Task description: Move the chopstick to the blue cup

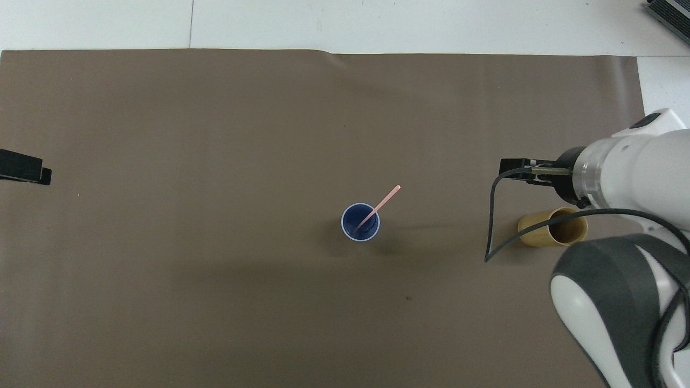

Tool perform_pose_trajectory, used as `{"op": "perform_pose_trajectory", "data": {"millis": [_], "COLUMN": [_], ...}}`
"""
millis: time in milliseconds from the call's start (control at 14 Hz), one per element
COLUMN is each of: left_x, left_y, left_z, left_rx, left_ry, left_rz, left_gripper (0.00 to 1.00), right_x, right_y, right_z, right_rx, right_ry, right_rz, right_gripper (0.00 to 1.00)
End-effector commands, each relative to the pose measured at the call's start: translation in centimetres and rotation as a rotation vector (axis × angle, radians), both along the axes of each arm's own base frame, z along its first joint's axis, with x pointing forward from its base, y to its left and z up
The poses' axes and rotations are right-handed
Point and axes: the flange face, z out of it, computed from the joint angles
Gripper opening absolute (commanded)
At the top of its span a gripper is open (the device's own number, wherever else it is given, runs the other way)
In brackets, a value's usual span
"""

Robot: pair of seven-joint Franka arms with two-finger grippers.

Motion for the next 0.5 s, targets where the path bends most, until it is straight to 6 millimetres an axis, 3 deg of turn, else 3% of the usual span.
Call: {"op": "perform_pose_trajectory", "data": {"millis": [0, 143, 429], "left_x": [-0.9, -0.9, -0.9], "left_y": [0.1, 0.2, 0.1], "left_z": [0.1, 0.1, 0.1], "left_rx": [0.012, 0.012, 0.012], "left_ry": [0.005, 0.005, 0.005], "left_rz": [-0.006, -0.005, -0.006], "left_gripper": [1.0, 1.0, 1.0], "right_x": [2.2, 3.2, 2.8], "right_y": [-1.6, -2.0, -2.0], "right_z": [2.8, 3.5, 3.6], "right_rx": [-0.018, -0.028, -0.028], "right_ry": [0.08, 0.137, 0.153], "right_rz": [0.035, 0.03, 0.054], "right_gripper": [1.0, 1.0, 1.0]}}
